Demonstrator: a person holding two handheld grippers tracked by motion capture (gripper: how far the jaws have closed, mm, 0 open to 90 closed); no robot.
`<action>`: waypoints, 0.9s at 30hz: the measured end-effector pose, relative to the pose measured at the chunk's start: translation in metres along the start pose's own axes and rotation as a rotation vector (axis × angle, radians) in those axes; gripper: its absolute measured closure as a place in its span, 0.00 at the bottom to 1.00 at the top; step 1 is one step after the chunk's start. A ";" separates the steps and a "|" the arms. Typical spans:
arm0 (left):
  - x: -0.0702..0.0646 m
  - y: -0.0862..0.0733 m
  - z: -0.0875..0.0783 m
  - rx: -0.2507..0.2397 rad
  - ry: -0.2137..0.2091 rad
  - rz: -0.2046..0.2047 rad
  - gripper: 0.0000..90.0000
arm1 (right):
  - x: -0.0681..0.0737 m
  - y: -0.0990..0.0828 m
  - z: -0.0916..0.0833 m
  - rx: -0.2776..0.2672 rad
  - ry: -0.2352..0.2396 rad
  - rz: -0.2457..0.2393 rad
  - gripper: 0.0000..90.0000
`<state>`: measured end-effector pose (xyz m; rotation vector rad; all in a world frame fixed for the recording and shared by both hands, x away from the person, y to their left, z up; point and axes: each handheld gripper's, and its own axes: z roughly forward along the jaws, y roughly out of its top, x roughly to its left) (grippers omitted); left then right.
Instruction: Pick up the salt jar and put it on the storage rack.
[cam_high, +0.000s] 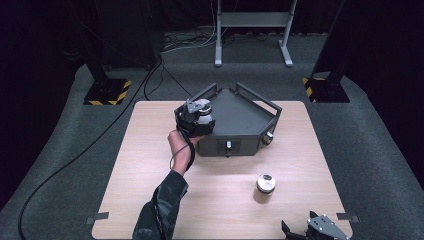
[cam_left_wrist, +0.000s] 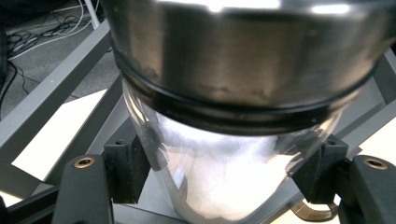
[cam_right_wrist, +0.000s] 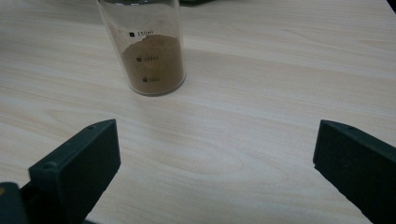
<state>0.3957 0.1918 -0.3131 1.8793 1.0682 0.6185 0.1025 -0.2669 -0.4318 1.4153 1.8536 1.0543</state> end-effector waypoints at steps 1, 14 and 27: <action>0.000 0.000 0.001 0.001 0.003 0.000 0.35 | 0.000 0.000 0.000 0.000 0.000 0.000 0.00; 0.007 -0.005 0.013 0.027 0.001 -0.034 0.35 | -0.001 0.001 0.000 0.000 -0.003 -0.001 0.00; 0.005 -0.013 0.015 0.010 0.004 -0.035 0.35 | 0.000 0.000 0.000 -0.001 -0.001 -0.002 0.00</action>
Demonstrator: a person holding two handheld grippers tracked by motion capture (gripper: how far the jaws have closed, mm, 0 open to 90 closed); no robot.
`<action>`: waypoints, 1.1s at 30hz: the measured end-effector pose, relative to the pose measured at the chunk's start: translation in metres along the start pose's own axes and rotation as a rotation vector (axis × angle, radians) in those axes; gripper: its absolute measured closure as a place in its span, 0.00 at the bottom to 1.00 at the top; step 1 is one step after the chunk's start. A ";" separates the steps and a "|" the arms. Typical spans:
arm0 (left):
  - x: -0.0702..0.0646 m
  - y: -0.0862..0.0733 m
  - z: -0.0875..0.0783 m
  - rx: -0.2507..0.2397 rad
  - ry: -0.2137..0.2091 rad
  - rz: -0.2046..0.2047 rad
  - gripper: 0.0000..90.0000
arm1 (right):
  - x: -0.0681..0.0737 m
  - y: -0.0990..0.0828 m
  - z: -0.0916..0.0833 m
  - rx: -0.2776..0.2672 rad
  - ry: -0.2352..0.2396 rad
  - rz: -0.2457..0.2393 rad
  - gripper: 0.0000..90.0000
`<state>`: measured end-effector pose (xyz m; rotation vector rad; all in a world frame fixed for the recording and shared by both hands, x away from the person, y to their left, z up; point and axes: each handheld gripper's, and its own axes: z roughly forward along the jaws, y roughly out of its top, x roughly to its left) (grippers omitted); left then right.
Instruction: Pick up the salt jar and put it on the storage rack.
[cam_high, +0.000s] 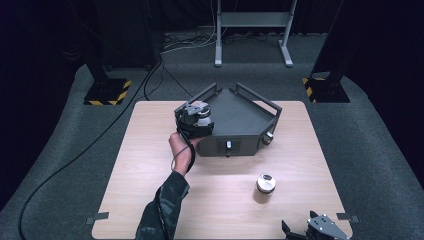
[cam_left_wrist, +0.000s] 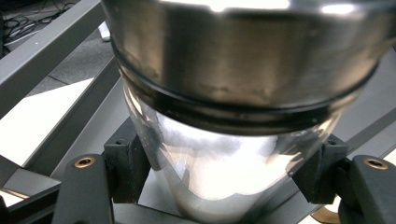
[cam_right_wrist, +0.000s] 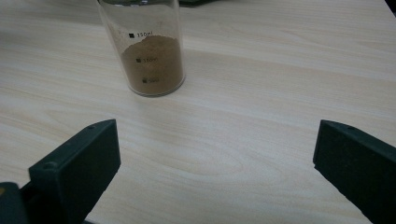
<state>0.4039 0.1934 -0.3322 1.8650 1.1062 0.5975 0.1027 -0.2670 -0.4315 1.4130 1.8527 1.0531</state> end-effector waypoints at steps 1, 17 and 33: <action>-0.001 0.000 0.000 0.001 0.003 0.006 0.35 | 0.000 0.000 0.000 0.000 -0.001 0.000 0.00; -0.008 -0.006 0.001 -0.019 0.028 0.025 0.35 | 0.002 0.002 -0.002 -0.008 0.003 -0.011 0.00; 0.001 -0.021 -0.026 -0.087 -0.037 0.007 0.00 | 0.004 0.002 -0.002 -0.014 0.009 -0.017 0.00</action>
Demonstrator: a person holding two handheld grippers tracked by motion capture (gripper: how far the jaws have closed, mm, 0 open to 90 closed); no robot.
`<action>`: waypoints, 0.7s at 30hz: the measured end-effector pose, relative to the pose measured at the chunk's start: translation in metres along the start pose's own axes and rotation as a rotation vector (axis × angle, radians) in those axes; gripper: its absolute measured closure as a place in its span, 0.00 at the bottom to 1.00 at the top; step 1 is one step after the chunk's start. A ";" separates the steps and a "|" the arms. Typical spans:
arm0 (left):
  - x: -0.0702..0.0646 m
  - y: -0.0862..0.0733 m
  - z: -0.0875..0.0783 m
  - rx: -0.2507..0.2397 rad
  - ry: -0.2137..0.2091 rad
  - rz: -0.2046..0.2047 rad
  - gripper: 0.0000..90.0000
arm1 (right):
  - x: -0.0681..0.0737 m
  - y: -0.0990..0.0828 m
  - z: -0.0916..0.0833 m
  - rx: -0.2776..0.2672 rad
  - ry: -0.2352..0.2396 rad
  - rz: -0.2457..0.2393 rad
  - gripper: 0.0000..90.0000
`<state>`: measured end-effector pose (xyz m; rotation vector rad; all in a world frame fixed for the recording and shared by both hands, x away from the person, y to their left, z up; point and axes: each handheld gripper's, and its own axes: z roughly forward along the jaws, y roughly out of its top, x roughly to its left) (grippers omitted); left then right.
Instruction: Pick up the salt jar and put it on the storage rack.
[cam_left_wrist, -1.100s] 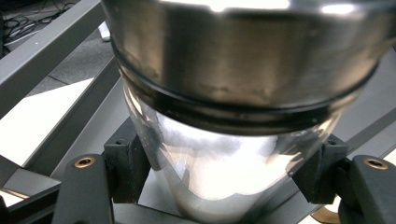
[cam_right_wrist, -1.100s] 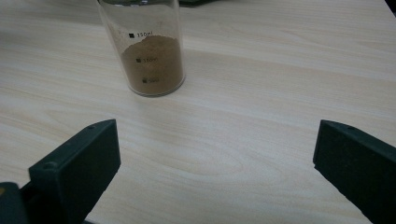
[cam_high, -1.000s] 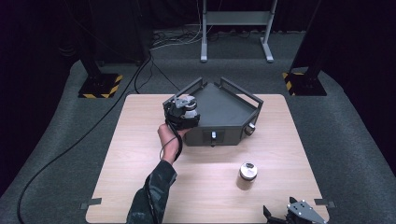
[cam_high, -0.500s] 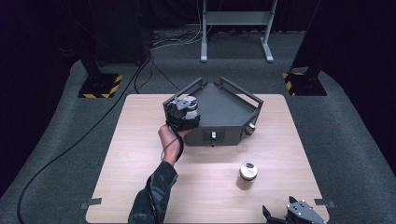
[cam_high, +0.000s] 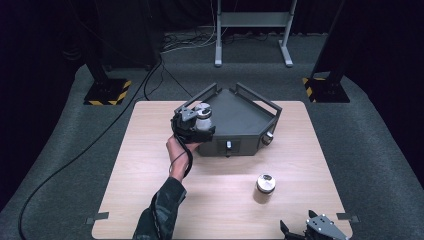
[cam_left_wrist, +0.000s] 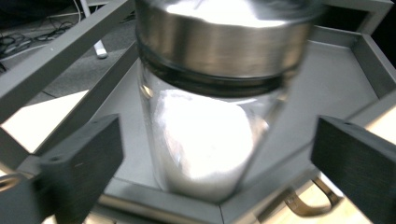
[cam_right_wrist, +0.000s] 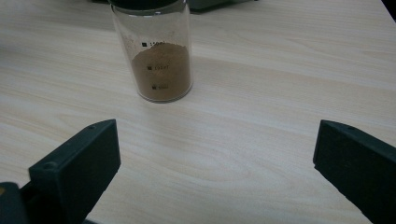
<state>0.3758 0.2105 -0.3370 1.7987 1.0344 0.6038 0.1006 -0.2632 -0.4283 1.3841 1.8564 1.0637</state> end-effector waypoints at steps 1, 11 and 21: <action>-0.001 -0.001 -0.004 -0.006 0.000 0.011 0.00 | 0.000 0.000 0.000 0.000 0.000 0.000 0.00; 0.003 -0.032 -0.037 0.017 -0.051 0.055 0.00 | 0.005 0.002 0.000 0.000 -0.003 -0.007 0.00; 0.018 -0.104 -0.069 0.143 -0.021 0.040 0.00 | 0.008 0.004 0.001 0.004 -0.002 -0.010 0.00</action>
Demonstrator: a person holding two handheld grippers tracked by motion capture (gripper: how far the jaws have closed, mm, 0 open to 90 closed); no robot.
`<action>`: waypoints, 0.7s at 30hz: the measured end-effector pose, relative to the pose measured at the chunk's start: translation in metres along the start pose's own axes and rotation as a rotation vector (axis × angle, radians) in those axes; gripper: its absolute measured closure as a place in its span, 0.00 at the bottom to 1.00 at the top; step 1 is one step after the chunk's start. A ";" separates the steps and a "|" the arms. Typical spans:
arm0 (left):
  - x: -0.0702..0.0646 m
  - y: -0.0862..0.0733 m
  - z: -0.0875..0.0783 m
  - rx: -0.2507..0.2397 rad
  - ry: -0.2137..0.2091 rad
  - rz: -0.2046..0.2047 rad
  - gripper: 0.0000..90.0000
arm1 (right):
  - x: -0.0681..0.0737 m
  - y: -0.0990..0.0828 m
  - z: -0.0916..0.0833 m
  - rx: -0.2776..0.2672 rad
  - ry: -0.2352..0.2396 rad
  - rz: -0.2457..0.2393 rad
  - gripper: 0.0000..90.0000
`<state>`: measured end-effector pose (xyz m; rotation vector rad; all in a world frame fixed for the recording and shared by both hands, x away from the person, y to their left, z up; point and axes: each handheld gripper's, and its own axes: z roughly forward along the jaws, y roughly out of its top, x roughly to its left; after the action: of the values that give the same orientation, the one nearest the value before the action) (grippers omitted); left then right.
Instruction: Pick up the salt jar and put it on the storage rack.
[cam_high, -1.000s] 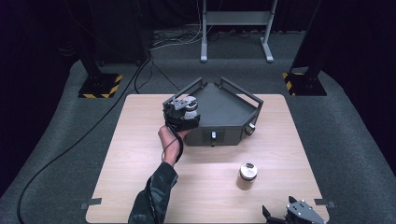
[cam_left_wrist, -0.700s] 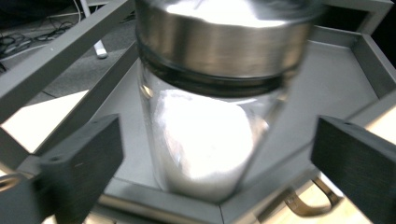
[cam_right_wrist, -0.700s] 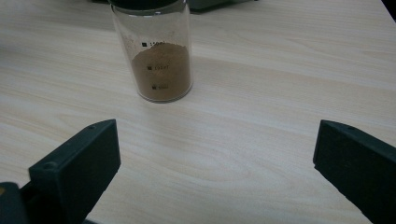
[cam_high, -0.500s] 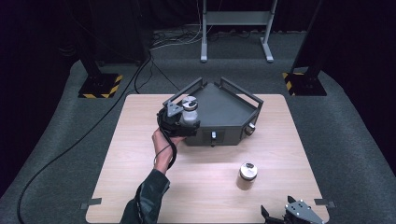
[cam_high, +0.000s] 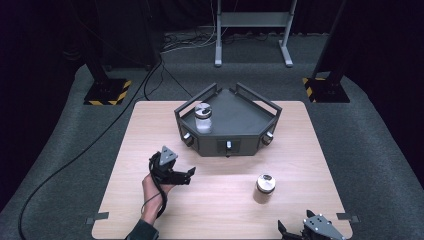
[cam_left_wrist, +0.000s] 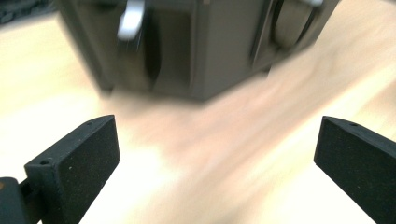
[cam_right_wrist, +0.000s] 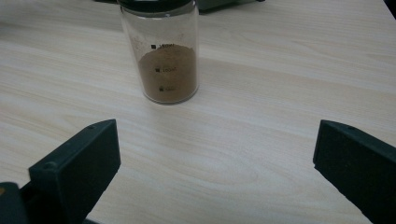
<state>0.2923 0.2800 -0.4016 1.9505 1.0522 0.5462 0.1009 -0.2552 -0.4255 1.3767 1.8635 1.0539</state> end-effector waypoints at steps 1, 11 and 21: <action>0.001 -0.006 -0.001 0.019 0.013 -0.005 0.00 | 0.000 0.000 0.000 0.001 0.001 -0.002 0.00; 0.013 -0.035 -0.005 0.176 0.096 -0.077 0.00 | 0.002 0.003 0.002 0.005 0.007 -0.012 0.00; 0.014 -0.052 -0.009 0.168 0.102 -0.071 0.00 | 0.005 0.005 0.006 0.010 0.020 -0.020 0.00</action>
<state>0.2693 0.3111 -0.4397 2.0388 1.2619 0.5383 0.1065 -0.2480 -0.4244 1.3553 1.8958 1.0533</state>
